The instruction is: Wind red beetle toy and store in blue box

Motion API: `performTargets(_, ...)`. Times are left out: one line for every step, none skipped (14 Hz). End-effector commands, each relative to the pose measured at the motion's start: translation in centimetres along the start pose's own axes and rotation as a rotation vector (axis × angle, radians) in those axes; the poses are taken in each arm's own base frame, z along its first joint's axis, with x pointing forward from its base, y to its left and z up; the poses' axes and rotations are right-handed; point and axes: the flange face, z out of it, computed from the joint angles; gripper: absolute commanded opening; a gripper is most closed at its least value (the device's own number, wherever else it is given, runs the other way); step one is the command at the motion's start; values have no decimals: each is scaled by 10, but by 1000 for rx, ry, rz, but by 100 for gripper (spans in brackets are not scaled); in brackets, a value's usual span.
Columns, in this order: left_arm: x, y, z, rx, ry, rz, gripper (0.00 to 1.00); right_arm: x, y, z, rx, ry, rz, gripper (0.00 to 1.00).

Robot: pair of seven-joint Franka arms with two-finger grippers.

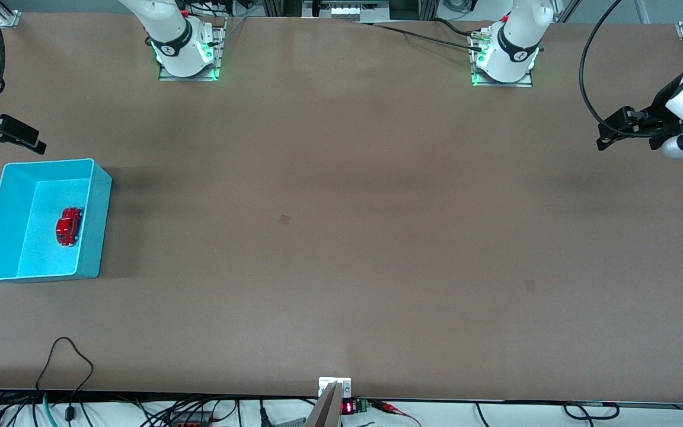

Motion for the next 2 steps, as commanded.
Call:
performTargets(4,2,-6,22,9,3,100,-11,-1,-4,-12,0,-4,100)
performTargets(5,2,-5,22,8,3,100,-11,-1,-4,-12,0,-3,100)
